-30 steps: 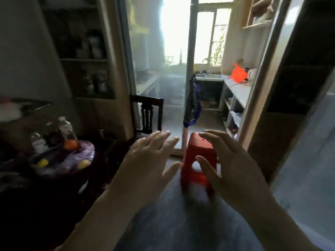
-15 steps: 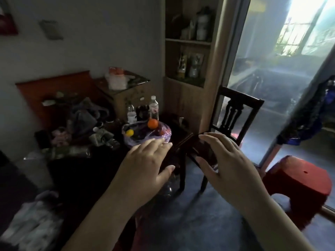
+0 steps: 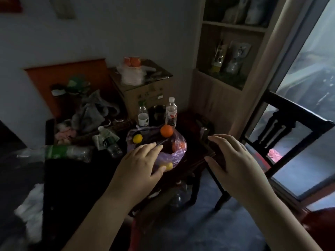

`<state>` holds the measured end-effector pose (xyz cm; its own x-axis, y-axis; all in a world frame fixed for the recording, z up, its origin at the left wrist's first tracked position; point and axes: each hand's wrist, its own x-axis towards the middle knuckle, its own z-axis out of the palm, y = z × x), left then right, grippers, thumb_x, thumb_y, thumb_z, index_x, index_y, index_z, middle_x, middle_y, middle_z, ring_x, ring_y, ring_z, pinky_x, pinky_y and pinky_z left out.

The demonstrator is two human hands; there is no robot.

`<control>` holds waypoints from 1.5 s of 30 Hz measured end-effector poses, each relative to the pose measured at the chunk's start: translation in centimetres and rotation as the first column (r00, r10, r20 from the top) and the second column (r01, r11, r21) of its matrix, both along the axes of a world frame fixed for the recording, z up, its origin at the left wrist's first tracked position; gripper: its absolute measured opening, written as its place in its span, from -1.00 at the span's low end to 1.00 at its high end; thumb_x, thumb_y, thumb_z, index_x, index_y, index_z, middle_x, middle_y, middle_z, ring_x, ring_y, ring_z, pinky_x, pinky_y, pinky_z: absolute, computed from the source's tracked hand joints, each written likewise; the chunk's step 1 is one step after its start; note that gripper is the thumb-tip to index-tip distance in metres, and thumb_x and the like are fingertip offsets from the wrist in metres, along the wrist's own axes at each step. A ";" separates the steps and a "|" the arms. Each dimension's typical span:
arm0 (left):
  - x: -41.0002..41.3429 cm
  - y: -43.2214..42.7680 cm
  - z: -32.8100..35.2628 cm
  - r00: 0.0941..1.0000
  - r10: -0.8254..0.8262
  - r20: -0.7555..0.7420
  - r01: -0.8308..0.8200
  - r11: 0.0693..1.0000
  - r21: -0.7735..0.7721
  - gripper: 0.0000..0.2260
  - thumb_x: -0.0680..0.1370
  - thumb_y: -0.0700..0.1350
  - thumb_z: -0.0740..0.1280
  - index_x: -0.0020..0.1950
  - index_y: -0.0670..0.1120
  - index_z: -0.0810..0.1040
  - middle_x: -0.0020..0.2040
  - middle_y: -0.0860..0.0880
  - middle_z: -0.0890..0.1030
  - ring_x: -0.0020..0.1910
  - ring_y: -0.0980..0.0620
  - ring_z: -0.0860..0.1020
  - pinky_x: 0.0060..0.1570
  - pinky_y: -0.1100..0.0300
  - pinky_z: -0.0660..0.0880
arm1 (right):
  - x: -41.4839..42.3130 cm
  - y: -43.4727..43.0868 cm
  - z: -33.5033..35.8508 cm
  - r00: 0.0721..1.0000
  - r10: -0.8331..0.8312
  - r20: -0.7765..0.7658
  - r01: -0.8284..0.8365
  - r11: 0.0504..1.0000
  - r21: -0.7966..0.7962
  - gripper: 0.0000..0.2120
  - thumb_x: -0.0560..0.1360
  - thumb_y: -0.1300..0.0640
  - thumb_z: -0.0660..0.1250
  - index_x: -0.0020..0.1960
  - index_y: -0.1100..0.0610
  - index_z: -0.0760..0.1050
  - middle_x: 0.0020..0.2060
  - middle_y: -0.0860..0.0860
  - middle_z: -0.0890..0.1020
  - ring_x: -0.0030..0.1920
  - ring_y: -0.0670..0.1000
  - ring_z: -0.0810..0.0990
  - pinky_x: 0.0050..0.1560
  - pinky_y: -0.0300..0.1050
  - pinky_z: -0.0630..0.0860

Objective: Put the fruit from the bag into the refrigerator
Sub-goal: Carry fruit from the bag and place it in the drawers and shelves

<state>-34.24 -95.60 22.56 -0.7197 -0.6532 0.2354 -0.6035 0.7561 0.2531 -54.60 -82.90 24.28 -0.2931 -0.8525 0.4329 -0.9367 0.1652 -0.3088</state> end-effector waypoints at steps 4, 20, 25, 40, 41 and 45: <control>0.9 -5.5 -2.8 0.992 0.116 0.054 -0.119 0.991 0.060 -0.45 0.56 0.22 0.09 0.50 0.05 0.18 0.49 0.09 0.25 0.45 0.10 0.20 0.36 0.16 0.19 | -0.4 -7.4 -3.5 0.992 0.117 0.038 -0.119 0.990 0.069 -0.53 0.46 -0.01 0.36 0.32 0.11 0.41 0.23 -0.01 0.49 0.20 0.03 0.51 0.14 -0.17 0.44; -4.6 -25.8 -15.1 0.993 0.022 0.113 -0.060 0.936 0.347 -0.51 0.57 0.04 0.23 0.47 -0.02 0.26 0.42 0.06 0.30 0.35 0.04 0.35 0.15 0.15 0.43 | -5.0 -29.9 -16.0 0.986 0.058 0.159 -0.132 0.849 0.512 -0.37 0.46 0.00 0.34 0.46 0.05 0.19 0.39 0.01 0.31 0.38 0.10 0.30 0.35 -0.06 0.29; -6.2 -28.3 -18.8 0.986 0.004 0.165 -0.072 0.909 0.410 -0.52 0.57 -0.01 0.26 0.47 -0.06 0.28 0.42 -0.01 0.32 0.38 -0.01 0.32 0.26 0.16 0.33 | -6.9 -34.7 -18.6 0.980 0.078 0.185 -0.181 0.737 0.651 -0.36 0.51 0.02 0.29 0.51 0.05 0.10 0.45 -0.01 0.20 0.41 0.09 0.23 0.32 -0.03 0.28; -9.6 -30.2 -25.0 0.921 0.221 0.322 -0.344 0.848 0.403 -0.54 0.49 -0.11 0.34 0.39 -0.09 0.39 0.32 -0.08 0.40 0.32 -0.13 0.38 0.29 0.02 0.35 | -13.5 -41.2 -24.8 0.985 0.161 0.059 -0.162 0.763 0.626 -0.35 0.41 0.11 0.38 0.44 0.07 0.22 0.40 0.11 0.23 0.30 0.17 0.28 0.22 0.04 0.35; -9.8 -30.2 -25.1 0.909 0.240 0.342 -0.369 0.844 0.389 -0.53 0.49 -0.10 0.34 0.39 -0.06 0.37 0.32 -0.07 0.39 0.31 -0.13 0.37 0.27 0.02 0.37 | -14.0 -41.5 -24.9 0.987 0.156 0.037 -0.144 0.765 0.628 -0.33 0.39 0.08 0.41 0.43 0.07 0.23 0.38 0.12 0.25 0.27 0.18 0.31 0.19 0.05 0.36; -10.6 -30.1 -25.0 0.828 0.319 0.462 -0.498 0.798 0.341 -0.48 0.52 0.00 0.30 0.45 0.04 0.24 0.41 -0.05 0.24 0.38 -0.14 0.29 0.27 0.01 0.34 | -15.5 -42.1 -25.3 0.983 0.184 0.019 -0.152 0.748 0.646 -0.27 0.38 0.05 0.44 0.45 0.05 0.17 0.36 0.12 0.26 0.27 0.17 0.31 0.22 0.05 0.33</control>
